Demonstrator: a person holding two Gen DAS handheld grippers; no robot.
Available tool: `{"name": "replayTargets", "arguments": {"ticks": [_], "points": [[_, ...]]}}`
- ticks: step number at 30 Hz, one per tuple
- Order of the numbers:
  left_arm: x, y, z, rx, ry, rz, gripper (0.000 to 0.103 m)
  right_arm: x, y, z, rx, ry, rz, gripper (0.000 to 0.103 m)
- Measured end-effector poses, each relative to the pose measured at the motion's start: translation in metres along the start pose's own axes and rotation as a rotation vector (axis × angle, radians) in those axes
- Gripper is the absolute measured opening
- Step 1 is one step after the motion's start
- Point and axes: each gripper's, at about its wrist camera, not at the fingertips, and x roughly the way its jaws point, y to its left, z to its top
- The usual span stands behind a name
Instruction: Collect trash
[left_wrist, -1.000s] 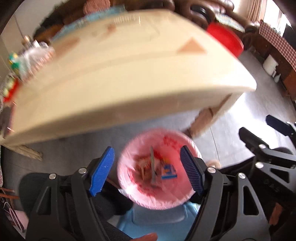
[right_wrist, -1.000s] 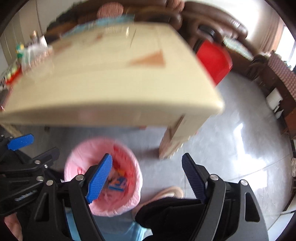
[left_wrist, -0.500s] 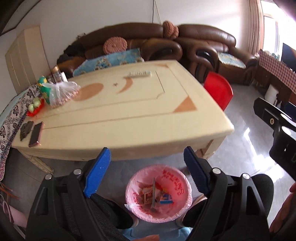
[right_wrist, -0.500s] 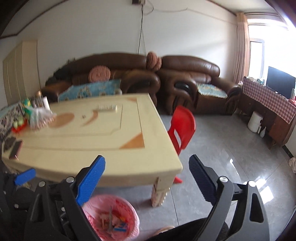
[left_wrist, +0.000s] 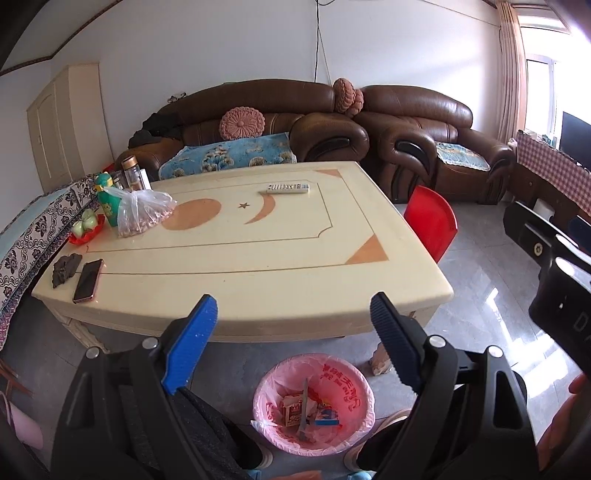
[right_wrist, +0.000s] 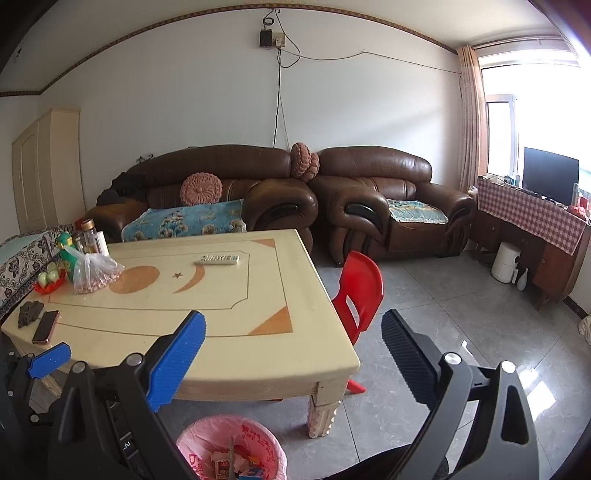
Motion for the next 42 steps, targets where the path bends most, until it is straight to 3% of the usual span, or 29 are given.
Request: {"name": "replayTargets", "arguments": {"ticks": [42], "points": [[0.000,0.010,-0.001,-0.013,-0.001,0.003,0.084,-0.002,0.000,0.002,-0.011,-0.013,-0.024,0.094]]}}
